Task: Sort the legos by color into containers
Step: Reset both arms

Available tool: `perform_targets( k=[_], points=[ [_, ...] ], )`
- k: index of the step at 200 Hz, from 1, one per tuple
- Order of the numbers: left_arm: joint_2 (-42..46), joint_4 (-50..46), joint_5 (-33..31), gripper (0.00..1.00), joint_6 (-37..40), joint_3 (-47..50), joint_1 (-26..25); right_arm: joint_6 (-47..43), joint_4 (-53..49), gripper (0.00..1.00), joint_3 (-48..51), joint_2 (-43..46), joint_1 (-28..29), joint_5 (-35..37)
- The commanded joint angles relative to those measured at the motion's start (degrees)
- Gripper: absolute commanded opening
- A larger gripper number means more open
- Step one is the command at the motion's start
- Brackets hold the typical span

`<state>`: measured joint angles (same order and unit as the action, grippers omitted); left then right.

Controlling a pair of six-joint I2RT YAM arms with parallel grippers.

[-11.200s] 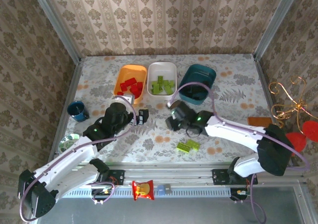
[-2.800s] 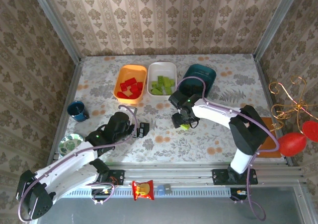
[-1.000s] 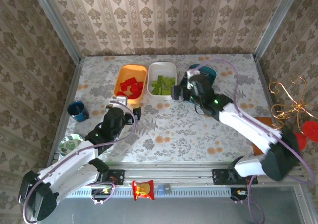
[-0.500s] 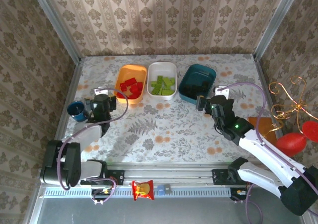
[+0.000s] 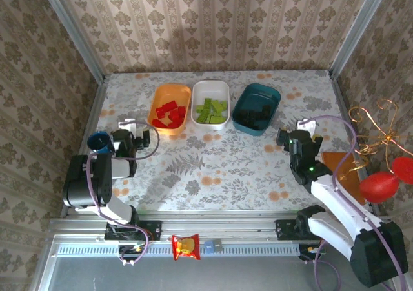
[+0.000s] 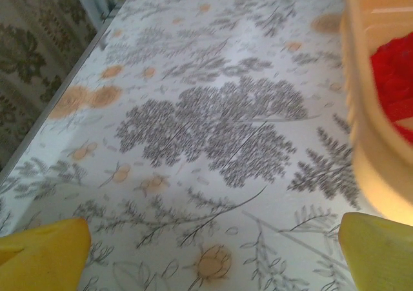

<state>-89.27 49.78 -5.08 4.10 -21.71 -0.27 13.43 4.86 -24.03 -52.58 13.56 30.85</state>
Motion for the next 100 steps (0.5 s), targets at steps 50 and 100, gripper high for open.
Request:
perform_targets(
  k=[50,100],
  points=[
    [-0.3,14.3,-6.4,1.0,-3.3,5.1,-1.1,-6.4,37.5,1.0,5.1,-20.5,-11.1,-13.4],
    [-0.1,10.5,-4.2,1.0,-2.2,3.0,-1.3,-7.9,44.6,1.0,2.5,-30.9,-11.6,-13.9]
  ],
)
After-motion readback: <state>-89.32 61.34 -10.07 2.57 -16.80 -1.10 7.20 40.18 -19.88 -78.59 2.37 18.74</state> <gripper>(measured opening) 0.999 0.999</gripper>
